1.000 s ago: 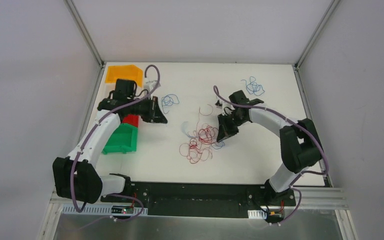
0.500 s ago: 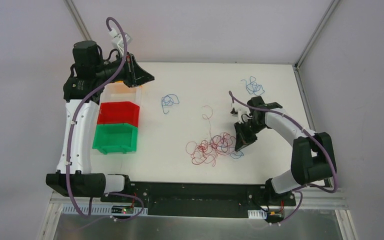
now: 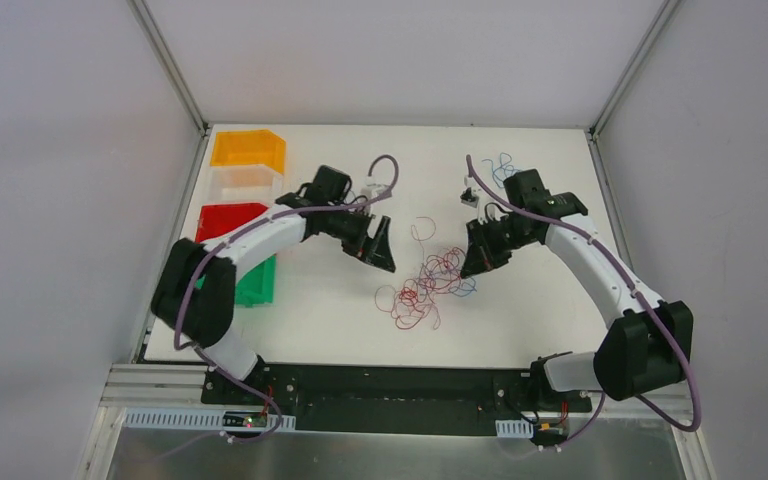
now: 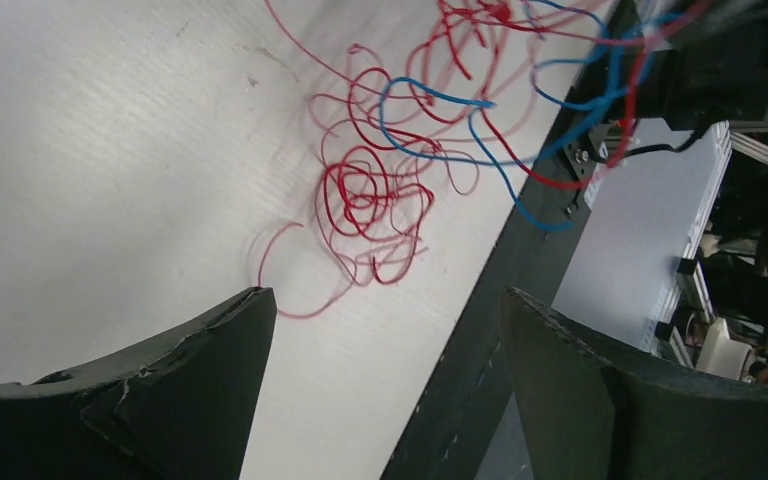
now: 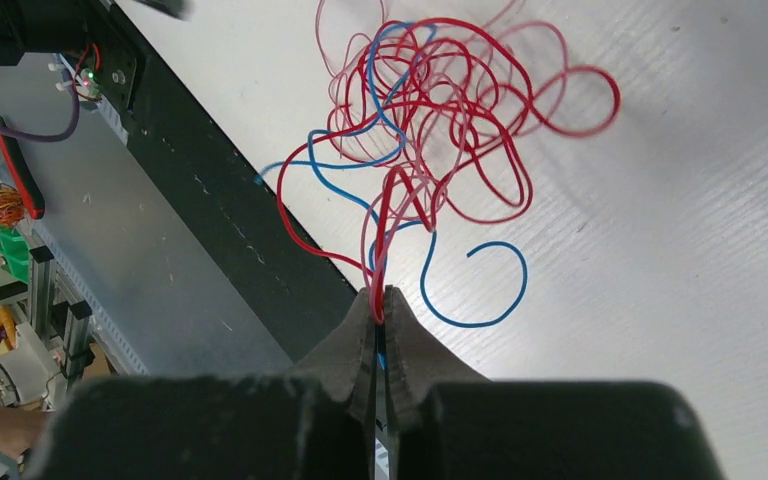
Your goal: Untangle the cables
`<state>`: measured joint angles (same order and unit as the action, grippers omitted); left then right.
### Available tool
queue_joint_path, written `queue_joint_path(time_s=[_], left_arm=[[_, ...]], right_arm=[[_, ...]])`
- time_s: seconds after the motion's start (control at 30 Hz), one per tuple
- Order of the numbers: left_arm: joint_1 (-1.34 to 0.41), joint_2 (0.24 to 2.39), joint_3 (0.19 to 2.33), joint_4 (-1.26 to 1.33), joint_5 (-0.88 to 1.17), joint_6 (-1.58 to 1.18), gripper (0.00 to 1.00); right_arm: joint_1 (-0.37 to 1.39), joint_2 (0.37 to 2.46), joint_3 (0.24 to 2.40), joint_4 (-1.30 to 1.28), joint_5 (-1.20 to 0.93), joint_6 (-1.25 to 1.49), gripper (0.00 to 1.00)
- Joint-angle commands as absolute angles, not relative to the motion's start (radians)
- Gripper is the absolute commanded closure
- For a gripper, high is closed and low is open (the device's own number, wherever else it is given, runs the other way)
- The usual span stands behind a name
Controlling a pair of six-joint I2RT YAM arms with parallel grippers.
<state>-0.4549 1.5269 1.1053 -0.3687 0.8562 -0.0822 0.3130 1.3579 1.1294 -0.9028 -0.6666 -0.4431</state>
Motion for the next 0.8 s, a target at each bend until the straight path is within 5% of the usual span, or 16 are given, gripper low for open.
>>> queue_joint_path(time_s=[0.0, 0.27, 0.37, 0.57, 0.77], left_arm=[[-0.549, 1.704, 1.104, -0.079, 0.809, -0.222, 0.15], [-0.638, 1.99, 1.155, 0.109, 0.875, -0.327, 0.22], [-0.656, 1.985, 1.115, 0.11, 0.93, -0.296, 0.39], [-0.652, 1.886, 1.073, -0.022, 0.968, -0.17, 0.98], [-0.507, 1.621, 1.086, -0.175, 0.964, -0.139, 1.0]], right_arm=[[0.324, 1.329, 1.174, -0.949, -0.686, -0.478, 1.0], [0.328, 1.287, 1.183, -0.983, -0.636, -0.497, 1.0], [0.296, 1.274, 1.188, -1.024, -0.621, -0.516, 1.0], [0.237, 1.239, 1.171, -1.082, -0.607, -0.576, 1.0], [0.126, 1.208, 1.111, -1.203, -0.519, -0.759, 1.0]])
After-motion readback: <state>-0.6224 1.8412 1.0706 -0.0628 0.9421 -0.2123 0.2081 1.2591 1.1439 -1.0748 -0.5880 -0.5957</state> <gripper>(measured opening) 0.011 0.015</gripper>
